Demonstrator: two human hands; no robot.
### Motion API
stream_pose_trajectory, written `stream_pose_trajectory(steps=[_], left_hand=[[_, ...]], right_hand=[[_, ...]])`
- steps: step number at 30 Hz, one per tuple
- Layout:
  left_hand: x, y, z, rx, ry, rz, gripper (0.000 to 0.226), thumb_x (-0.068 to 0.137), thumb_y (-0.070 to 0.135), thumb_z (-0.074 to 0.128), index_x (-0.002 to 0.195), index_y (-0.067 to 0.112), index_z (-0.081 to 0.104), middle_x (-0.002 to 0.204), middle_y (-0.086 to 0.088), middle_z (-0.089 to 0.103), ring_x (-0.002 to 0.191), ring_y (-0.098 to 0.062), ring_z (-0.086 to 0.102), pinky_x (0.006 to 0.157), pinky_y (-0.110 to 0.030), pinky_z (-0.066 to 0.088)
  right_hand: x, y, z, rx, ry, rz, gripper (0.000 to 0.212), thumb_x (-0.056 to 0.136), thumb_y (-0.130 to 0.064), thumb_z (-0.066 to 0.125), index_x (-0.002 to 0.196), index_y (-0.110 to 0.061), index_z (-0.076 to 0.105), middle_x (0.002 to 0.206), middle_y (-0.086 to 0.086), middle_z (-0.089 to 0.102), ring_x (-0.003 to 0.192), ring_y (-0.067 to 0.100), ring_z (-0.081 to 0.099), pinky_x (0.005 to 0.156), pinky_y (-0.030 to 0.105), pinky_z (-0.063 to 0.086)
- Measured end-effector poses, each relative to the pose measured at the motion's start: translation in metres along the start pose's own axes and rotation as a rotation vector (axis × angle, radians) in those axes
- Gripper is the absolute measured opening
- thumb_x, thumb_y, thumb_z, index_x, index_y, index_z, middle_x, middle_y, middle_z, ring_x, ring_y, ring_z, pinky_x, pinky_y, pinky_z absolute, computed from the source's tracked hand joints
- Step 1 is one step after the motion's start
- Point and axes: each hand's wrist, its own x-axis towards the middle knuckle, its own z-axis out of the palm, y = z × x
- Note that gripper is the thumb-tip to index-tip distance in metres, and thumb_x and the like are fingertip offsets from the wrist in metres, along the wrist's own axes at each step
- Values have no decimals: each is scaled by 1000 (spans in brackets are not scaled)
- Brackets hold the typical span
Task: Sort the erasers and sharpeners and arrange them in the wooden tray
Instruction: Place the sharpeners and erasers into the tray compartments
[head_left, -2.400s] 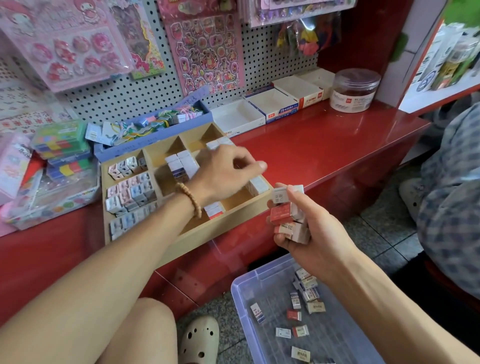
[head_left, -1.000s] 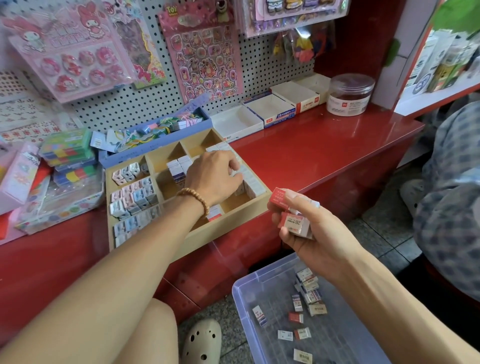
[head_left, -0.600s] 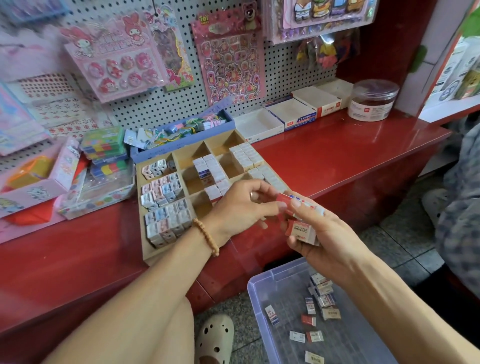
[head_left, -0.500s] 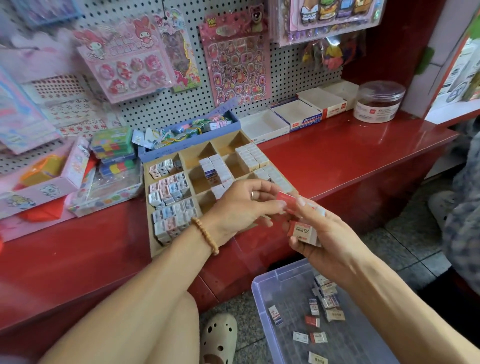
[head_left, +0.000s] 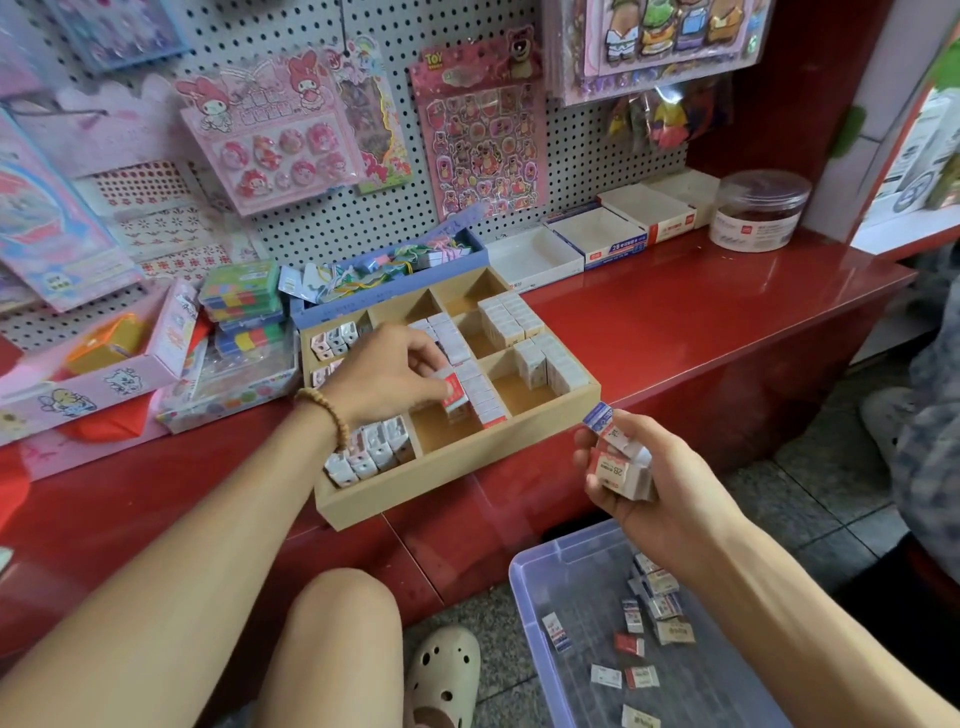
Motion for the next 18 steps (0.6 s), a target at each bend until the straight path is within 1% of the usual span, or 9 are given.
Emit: stream_pose_trajectory(steps=[3,6,9,12,14,16,18], left_hand=[[6,-5,18,146,14,32,17,73,13,82,81,18,68,76,5,64,69,-8,58,61,-14,45],[9,-12,33,205,78,34,17,74,13,81,81,19,66,77,8,61,76,-10,59,60,-14,41],[8,-19,43,215,115,45,20,73,11,80,79,20,64,78,11,58,76,-9,58,64,-16,41],[7,-22,46,210,157,66,19,72,10,80,78,20,65,80,15,53,71,1,52,60,-8,35],[6,-24,47,200,185,69,21,72,11,81,75,23,64,81,15,50,71,3,50,59,-4,32],[4,-25,49,209,196,79,22,73,13,82,75,26,63,83,14,49,74,1,52,61,-5,32],[3,-26,49,219,180,74,20,74,18,82,78,26,64,89,9,52,82,-9,56,69,-14,38]], right_hand=[[0,0,-2,-55,-14,-9,26,98,-21,57,114,-4,68,92,12,71,67,16,65,49,22,49],[-1,0,-3,-52,-25,6,27,97,-20,58,115,-4,67,92,13,71,66,15,63,46,21,45],[-1,0,-4,-34,-25,19,27,97,-20,58,117,-4,66,91,13,70,65,15,62,45,20,44],[1,2,-5,-41,-26,8,35,95,-22,61,124,-2,62,91,12,70,66,14,63,47,20,45],[1,2,-4,-53,-32,-3,40,89,-24,66,122,-2,62,88,11,70,65,13,63,47,20,45],[1,3,-2,-62,-36,-9,44,80,-27,69,117,-4,65,85,10,70,65,13,63,47,19,46],[0,3,1,-58,-43,-13,41,76,-28,70,110,-5,68,83,8,70,65,12,63,47,19,46]])
